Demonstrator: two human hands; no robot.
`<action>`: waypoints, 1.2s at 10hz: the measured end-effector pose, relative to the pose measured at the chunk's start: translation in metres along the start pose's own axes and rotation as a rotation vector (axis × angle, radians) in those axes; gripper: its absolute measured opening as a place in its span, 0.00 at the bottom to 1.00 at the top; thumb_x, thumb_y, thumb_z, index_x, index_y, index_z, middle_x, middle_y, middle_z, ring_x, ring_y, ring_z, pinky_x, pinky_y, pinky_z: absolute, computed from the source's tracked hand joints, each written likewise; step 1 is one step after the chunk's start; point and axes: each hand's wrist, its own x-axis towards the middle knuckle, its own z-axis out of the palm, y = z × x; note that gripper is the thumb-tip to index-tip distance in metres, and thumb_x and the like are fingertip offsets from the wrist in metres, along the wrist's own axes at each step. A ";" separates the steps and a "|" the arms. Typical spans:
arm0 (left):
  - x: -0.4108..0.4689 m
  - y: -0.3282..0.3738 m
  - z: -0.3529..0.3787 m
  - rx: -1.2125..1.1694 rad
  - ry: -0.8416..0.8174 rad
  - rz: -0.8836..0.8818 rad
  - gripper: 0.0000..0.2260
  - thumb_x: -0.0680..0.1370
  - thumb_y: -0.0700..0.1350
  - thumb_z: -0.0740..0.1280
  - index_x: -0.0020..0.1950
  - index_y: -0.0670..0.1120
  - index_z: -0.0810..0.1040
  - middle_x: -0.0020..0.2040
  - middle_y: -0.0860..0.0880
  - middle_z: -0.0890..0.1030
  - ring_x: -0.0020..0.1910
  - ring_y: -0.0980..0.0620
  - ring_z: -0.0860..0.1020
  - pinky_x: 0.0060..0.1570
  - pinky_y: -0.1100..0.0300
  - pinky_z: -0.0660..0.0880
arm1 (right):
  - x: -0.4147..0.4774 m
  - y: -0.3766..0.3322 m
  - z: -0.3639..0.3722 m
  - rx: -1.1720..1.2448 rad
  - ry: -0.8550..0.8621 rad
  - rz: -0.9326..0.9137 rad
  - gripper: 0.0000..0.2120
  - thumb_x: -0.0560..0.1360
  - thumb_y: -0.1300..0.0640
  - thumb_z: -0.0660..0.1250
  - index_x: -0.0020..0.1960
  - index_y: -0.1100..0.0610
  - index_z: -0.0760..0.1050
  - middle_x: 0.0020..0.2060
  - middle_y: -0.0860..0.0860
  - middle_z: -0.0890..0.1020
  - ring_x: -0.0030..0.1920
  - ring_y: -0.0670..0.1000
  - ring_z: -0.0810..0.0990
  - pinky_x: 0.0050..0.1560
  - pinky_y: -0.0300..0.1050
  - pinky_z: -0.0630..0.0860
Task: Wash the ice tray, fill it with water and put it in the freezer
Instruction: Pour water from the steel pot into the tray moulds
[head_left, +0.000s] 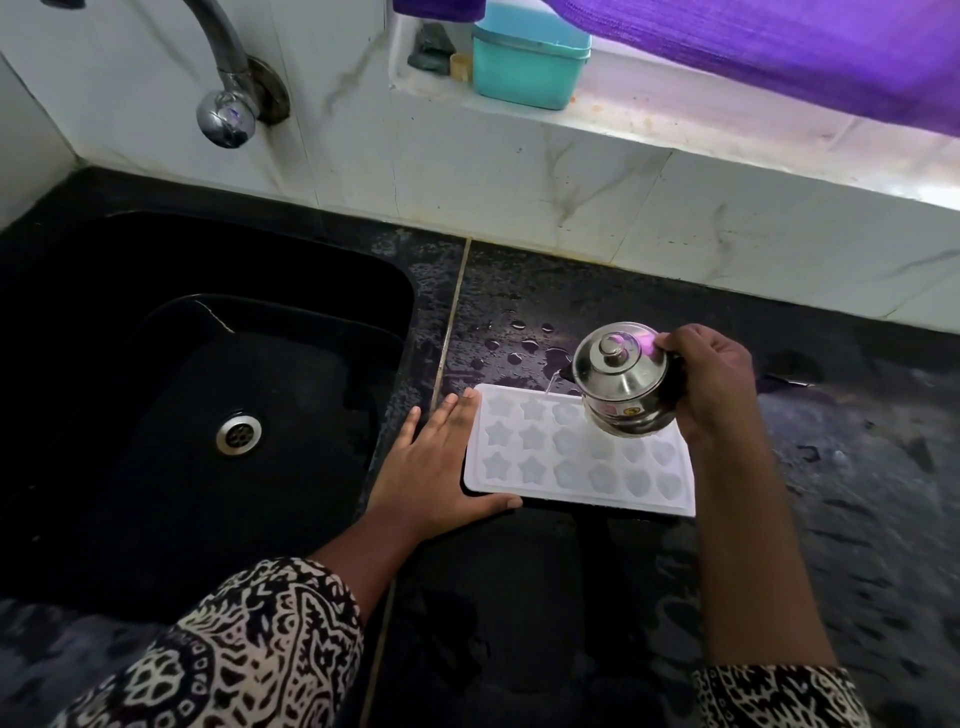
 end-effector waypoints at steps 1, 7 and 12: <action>0.000 0.000 0.000 0.005 0.001 0.001 0.55 0.65 0.80 0.54 0.80 0.49 0.39 0.80 0.55 0.46 0.78 0.58 0.43 0.75 0.54 0.35 | -0.001 0.000 0.000 -0.008 -0.002 -0.002 0.12 0.72 0.66 0.63 0.31 0.58 0.70 0.21 0.44 0.72 0.27 0.43 0.72 0.31 0.36 0.71; 0.000 0.001 -0.001 -0.013 0.000 -0.002 0.55 0.65 0.79 0.55 0.80 0.49 0.38 0.80 0.55 0.46 0.78 0.59 0.43 0.75 0.53 0.35 | 0.001 0.000 0.000 0.001 0.002 0.003 0.12 0.72 0.66 0.63 0.31 0.58 0.70 0.24 0.48 0.71 0.29 0.46 0.71 0.33 0.38 0.72; -0.001 0.002 -0.003 -0.008 -0.008 -0.004 0.55 0.66 0.79 0.57 0.79 0.49 0.38 0.80 0.55 0.45 0.78 0.59 0.43 0.75 0.54 0.35 | 0.003 0.000 0.000 0.008 -0.004 0.008 0.12 0.72 0.66 0.63 0.31 0.57 0.70 0.23 0.46 0.72 0.29 0.45 0.71 0.32 0.38 0.71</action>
